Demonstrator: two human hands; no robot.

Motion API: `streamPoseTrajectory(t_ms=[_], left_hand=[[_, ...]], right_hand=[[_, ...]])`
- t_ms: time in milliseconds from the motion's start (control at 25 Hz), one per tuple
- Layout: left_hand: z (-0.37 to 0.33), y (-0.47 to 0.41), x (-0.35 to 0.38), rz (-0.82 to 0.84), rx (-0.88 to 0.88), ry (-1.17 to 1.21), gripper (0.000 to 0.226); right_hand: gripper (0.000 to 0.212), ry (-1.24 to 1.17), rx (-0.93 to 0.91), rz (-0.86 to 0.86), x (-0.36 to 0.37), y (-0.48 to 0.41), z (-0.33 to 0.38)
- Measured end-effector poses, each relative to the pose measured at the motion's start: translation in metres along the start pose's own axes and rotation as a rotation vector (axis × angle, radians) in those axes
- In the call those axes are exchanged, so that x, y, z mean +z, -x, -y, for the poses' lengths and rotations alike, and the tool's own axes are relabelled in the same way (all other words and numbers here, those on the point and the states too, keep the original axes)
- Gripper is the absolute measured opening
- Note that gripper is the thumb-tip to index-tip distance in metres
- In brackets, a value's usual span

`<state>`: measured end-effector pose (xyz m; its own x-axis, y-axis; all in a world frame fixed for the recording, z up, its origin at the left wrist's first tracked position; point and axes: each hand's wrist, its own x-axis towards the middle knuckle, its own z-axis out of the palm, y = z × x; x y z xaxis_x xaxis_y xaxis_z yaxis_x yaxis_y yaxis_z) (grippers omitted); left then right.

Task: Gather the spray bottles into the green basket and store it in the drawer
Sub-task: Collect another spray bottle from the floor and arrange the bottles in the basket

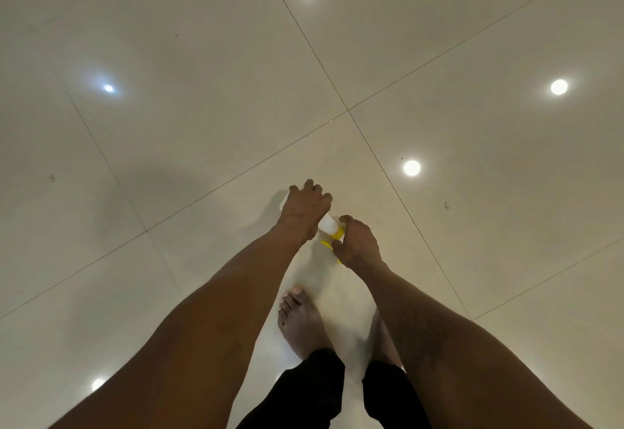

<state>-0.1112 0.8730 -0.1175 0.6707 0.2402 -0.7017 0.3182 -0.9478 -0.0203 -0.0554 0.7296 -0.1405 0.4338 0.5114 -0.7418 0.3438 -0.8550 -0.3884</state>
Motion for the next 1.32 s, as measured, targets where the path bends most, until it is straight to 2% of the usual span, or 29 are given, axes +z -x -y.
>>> streamPoseTrajectory(t_ms=[160,320,400,520,600,680,760,800,880,1040,1160,1320], left_hand=[[0.013,0.026,-0.018,0.026,-0.056,0.312,0.079],[0.022,0.06,-0.072,0.058,-0.109,0.49,0.098],[0.026,0.079,-0.104,0.065,-0.119,0.553,0.099],[0.035,0.112,-0.154,0.095,-0.129,0.618,0.099],[0.043,0.133,-0.185,0.11,-0.127,0.64,0.098],[0.049,0.152,-0.212,0.114,-0.105,0.632,0.097],[0.051,0.167,-0.235,0.115,-0.089,0.63,0.096],[0.051,0.176,-0.247,0.114,-0.087,0.634,0.096],[0.05,0.188,-0.263,0.107,-0.098,0.656,0.096],[0.039,0.215,-0.297,0.07,-0.095,0.636,0.096],[0.018,0.23,-0.322,0.042,-0.094,0.639,0.096],[-0.021,0.24,-0.359,0.024,-0.067,0.642,0.095]], right_hand=[[0.058,0.044,-0.021,-0.054,-0.031,0.026,0.011],[0.057,-0.006,-0.06,-0.142,-0.08,0.07,0.026],[0.069,-0.022,-0.119,-0.119,-0.106,0.097,0.039],[0.101,0.062,-0.283,-0.032,-0.15,0.14,0.056],[0.114,0.145,-0.353,0.043,-0.179,0.163,0.061],[0.106,0.25,-0.405,0.017,-0.203,0.182,0.068],[0.087,0.323,-0.455,-0.123,-0.221,0.197,0.078],[0.078,0.342,-0.477,-0.186,-0.231,0.204,0.085],[0.069,0.312,-0.472,-0.206,-0.247,0.214,0.096],[0.067,0.111,-0.349,-0.087,-0.286,0.242,0.107],[0.066,0.041,-0.32,-0.096,-0.311,0.265,0.099],[0.087,0.156,-0.355,-0.09,-0.349,0.303,0.075]])
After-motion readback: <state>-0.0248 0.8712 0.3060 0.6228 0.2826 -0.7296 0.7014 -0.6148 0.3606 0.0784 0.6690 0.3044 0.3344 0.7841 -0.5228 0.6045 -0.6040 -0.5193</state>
